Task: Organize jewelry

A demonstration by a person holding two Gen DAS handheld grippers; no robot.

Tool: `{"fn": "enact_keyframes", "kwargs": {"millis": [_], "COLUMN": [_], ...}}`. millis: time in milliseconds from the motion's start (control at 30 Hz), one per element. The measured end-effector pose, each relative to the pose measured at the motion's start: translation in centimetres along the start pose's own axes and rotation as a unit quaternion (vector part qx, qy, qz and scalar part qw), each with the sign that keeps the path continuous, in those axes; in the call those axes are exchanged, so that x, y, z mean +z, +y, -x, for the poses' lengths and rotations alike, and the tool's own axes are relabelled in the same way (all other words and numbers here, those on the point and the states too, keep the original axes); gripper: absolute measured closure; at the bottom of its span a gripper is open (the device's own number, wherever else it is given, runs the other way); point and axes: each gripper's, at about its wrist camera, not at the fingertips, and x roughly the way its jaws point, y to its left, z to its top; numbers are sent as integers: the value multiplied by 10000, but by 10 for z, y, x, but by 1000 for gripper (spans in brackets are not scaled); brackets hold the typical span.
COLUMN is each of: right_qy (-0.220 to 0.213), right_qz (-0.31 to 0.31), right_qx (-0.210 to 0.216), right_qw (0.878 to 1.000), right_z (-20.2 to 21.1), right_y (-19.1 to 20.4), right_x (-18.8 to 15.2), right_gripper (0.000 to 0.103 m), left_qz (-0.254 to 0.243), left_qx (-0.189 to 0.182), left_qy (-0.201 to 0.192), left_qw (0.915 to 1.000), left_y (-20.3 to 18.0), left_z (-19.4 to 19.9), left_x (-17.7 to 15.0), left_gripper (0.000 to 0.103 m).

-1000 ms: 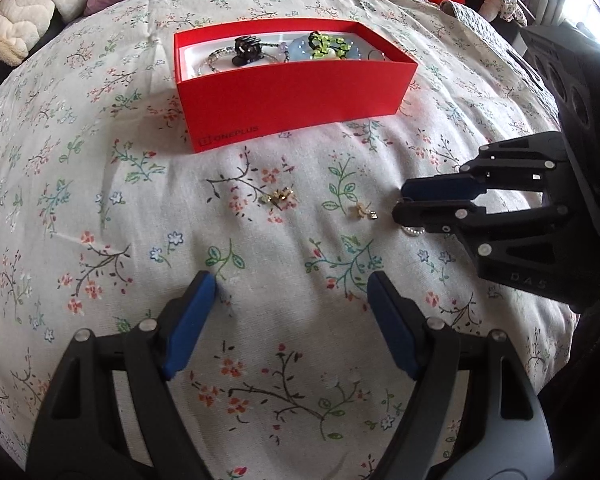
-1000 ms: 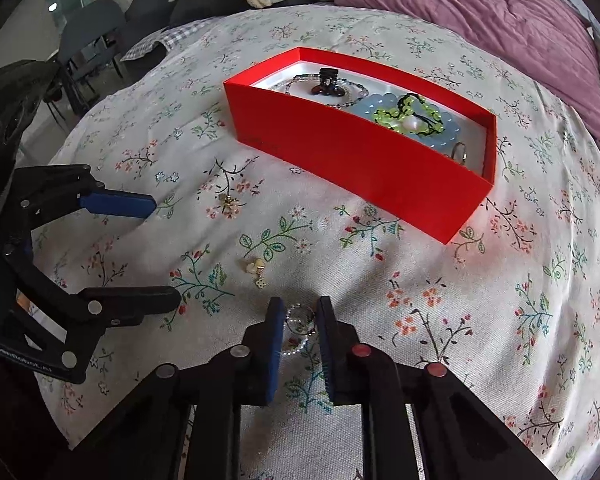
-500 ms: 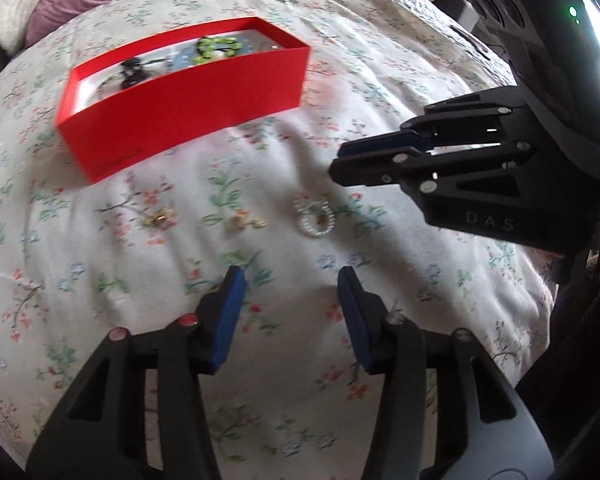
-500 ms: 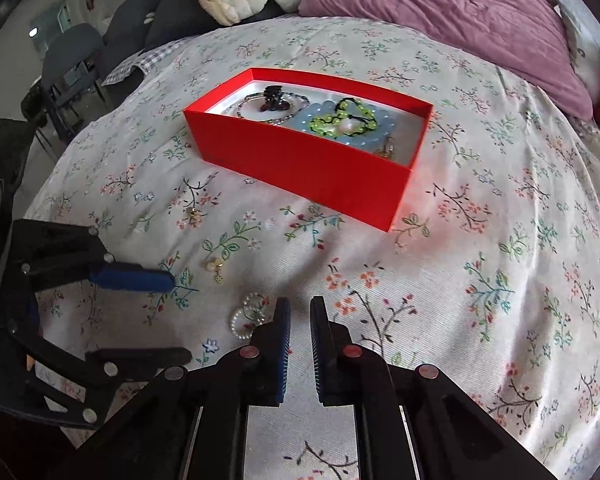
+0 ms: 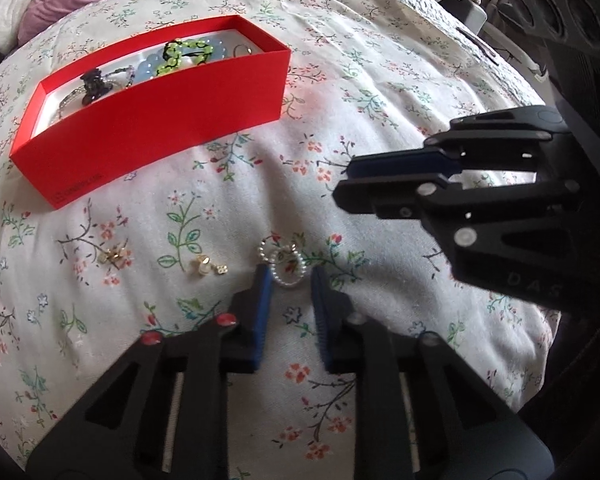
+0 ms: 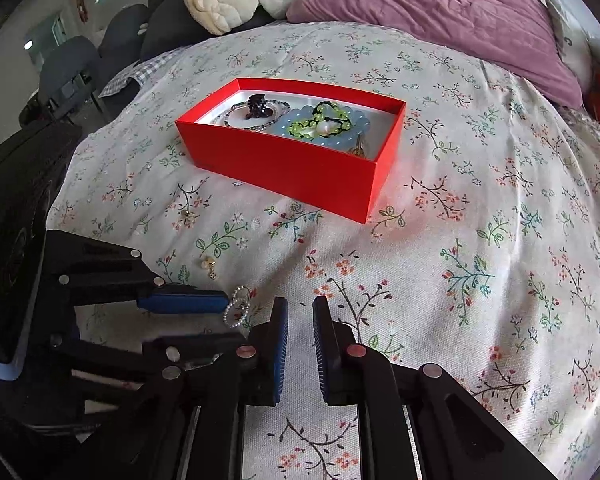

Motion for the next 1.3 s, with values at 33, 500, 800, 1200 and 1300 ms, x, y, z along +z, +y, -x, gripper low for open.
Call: {"fn": "enact_keyframes", "kwargs": {"millis": [33,500,800,1200,1300], "right_qy": [8,359,126,195,158], "right_qz": [2,396,842,1994,1979], "right_qx": [0,341,592,192,122], "right_qw": [10000,9980,9946,9795,9800], "right_z": [0,-15,-14,-42,-46], "right_y": [-1,23,52,114,115], "right_x": [0,0,0,-2,2], "right_gripper": [89,75,32,33,33], "left_qz": [4,218,163,228,233], "left_qx": [34,33,195,134,88], "left_qy": [19,168,246,338,387], "left_qw": [10000,9996,9994,9991,9989], "left_y": [1,23,39,56,59], "left_z": [-1,26,44,51,53], "left_x": [0,-23,-43,-58,-62], "left_gripper": [93,100,100,100,100]}}
